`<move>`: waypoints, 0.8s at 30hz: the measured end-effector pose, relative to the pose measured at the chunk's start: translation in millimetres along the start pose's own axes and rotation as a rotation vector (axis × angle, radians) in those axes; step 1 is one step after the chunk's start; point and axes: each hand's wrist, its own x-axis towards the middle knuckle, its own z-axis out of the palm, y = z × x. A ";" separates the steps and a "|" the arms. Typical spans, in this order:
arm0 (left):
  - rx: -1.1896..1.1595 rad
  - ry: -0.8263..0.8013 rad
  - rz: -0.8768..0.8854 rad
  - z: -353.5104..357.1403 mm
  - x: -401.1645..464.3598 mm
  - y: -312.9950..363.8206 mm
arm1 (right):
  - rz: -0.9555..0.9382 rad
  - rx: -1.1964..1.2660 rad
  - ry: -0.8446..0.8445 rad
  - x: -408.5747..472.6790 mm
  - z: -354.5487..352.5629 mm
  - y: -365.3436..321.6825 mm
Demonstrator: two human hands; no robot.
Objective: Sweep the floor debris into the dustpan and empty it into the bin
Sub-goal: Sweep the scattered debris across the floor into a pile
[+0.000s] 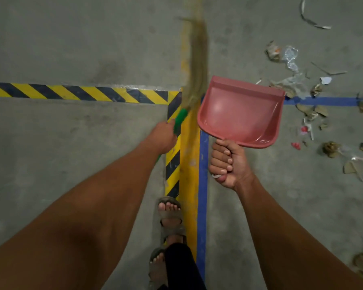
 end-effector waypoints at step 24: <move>-0.022 -0.097 -0.007 -23.5 -44.3 -23.9 | -0.133 0.087 0.062 -33.5 8.4 32.3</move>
